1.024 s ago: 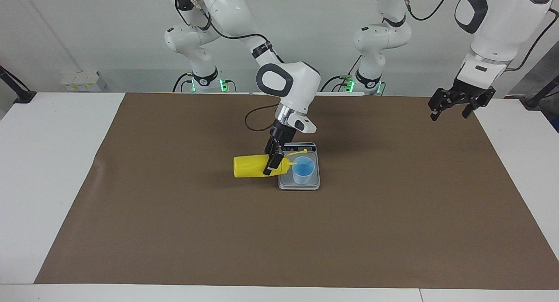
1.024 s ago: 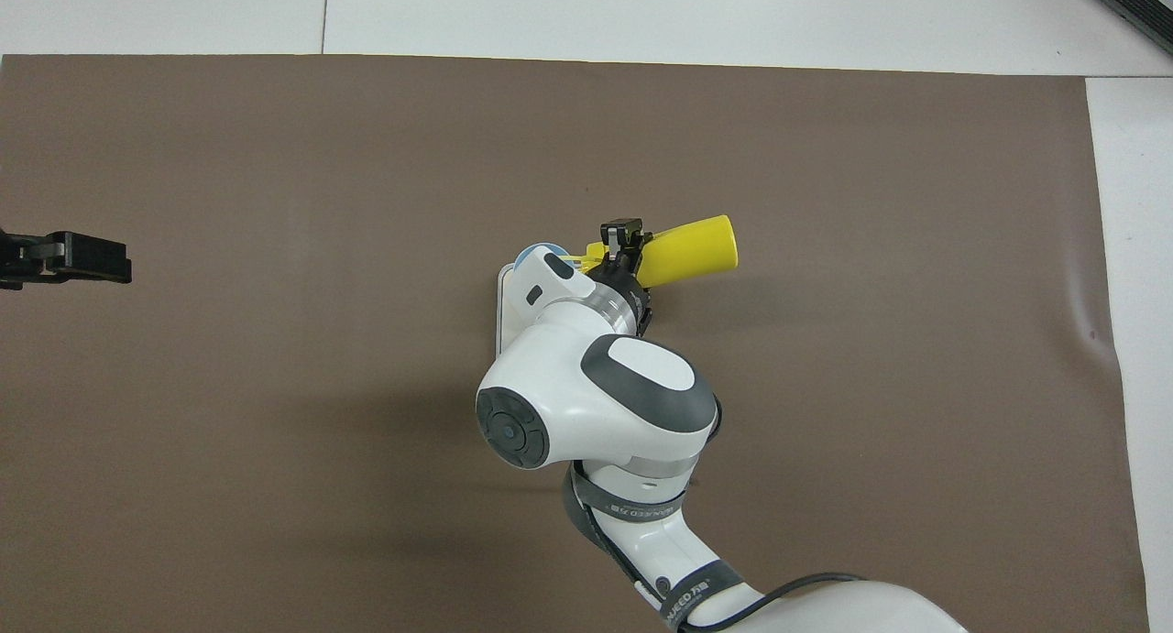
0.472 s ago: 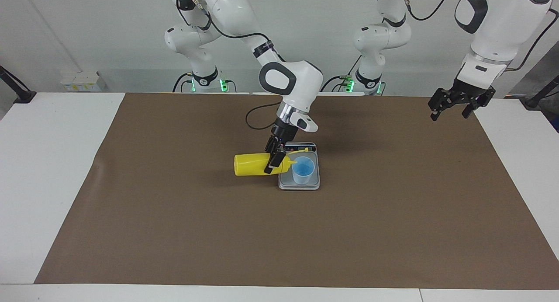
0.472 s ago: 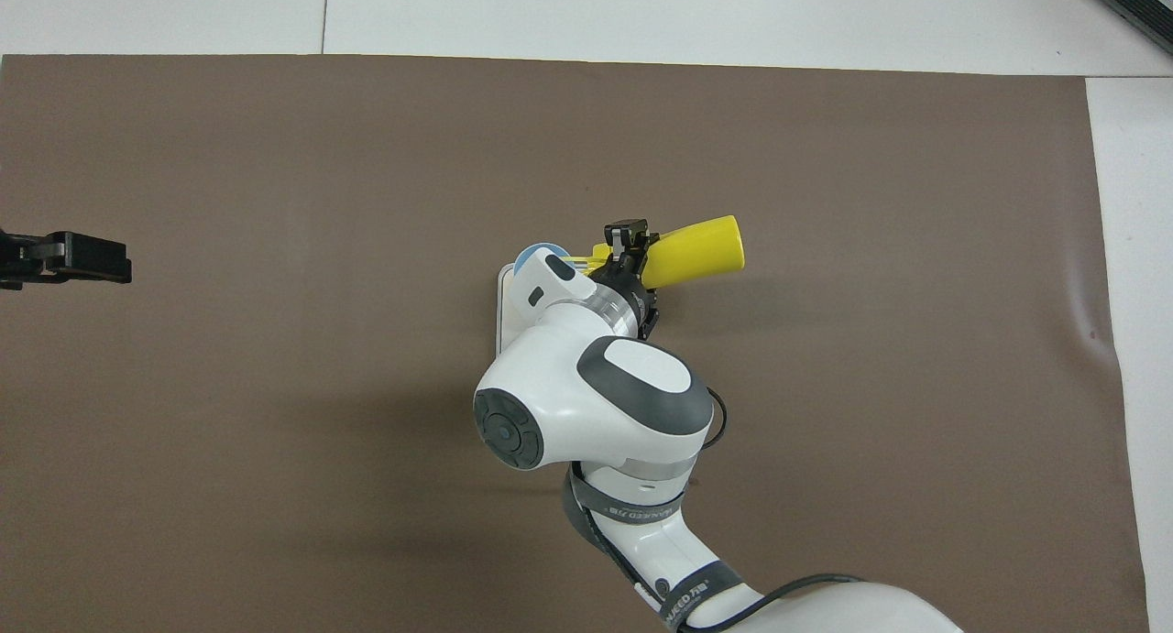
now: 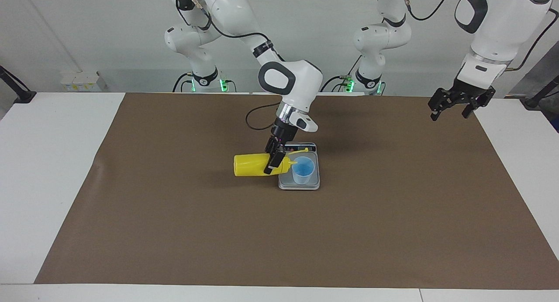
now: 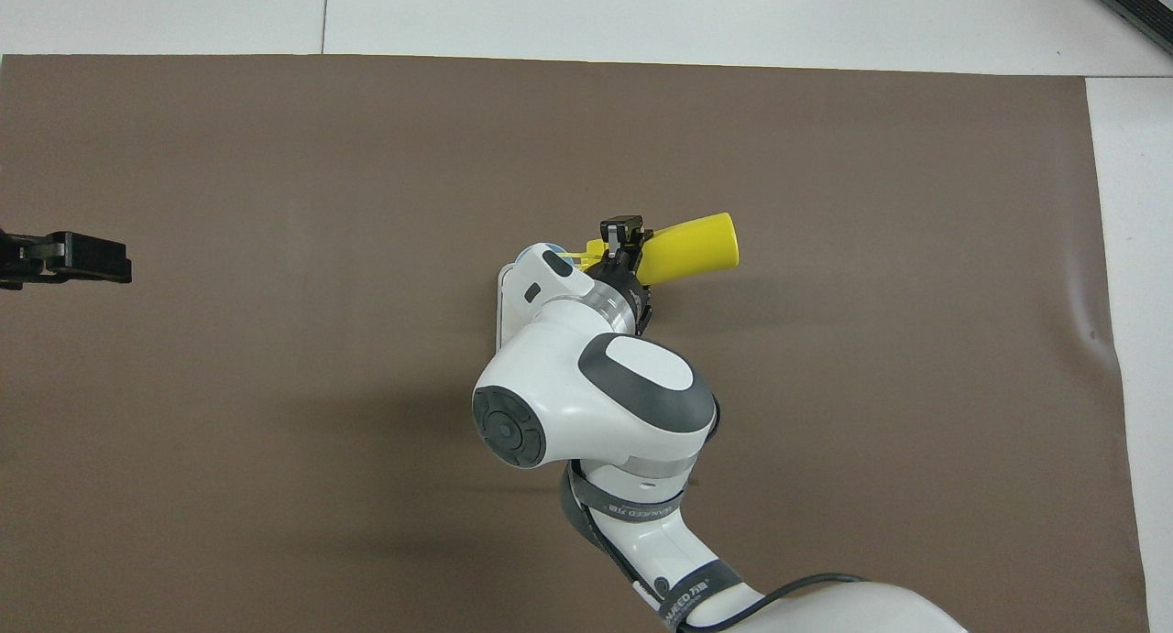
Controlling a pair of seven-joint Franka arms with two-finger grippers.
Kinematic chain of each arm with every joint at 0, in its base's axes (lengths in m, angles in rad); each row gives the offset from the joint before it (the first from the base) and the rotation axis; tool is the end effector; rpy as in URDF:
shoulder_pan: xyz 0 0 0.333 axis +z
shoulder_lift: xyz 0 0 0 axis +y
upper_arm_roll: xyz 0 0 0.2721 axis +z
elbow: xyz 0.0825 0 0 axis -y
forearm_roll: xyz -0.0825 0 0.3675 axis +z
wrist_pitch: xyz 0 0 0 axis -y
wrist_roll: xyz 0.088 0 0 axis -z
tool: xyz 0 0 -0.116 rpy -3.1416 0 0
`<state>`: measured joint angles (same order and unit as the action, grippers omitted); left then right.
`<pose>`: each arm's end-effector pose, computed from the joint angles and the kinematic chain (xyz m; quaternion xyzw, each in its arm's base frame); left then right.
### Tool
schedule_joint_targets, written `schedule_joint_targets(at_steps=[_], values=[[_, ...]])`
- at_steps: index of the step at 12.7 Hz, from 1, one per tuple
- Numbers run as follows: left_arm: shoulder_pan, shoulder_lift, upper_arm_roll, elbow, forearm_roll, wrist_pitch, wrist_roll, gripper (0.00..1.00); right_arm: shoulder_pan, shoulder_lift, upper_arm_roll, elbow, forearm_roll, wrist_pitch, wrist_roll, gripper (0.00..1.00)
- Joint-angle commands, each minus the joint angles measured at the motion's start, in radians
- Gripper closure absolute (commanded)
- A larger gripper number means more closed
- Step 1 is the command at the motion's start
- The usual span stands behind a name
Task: Pour seasoning into cup on scale with both arms
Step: 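Tilt the yellow bottle nozzle-down into the blue cup, then turn the bottle upright and carry it back with the right gripper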
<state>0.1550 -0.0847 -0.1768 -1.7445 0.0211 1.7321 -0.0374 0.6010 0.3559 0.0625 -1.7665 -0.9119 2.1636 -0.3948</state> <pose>0.5289 -0.0123 0.5506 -0.9992 -0.0065 -0.0360 0.0169 0.5212 0.3569 0.3398 0.6594 0.6594 0.0688 0.3545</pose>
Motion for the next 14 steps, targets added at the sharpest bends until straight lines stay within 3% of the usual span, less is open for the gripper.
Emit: schedule_joint_targets(at_steps=[1, 7, 11, 14], values=[[0.011, -0.021, -0.004, -0.012, 0.010, -0.013, 0.004, 0.00, -0.033, -0.029, 0.010, 0.005, 0.079, 0.027, -0.001, 0.97], [0.011, -0.021, -0.004, -0.012, 0.010, -0.013, 0.004, 0.00, -0.102, -0.118, 0.010, -0.039, 0.270, 0.105, -0.019, 1.00], [0.011, -0.021, -0.004, -0.012, 0.010, -0.013, 0.004, 0.00, -0.165, -0.179, 0.010, -0.110, 0.367, 0.197, -0.119, 1.00], [0.011, -0.021, -0.004, -0.012, 0.010, -0.013, 0.004, 0.00, -0.231, -0.189, 0.010, -0.113, 0.537, 0.211, -0.254, 1.00]])
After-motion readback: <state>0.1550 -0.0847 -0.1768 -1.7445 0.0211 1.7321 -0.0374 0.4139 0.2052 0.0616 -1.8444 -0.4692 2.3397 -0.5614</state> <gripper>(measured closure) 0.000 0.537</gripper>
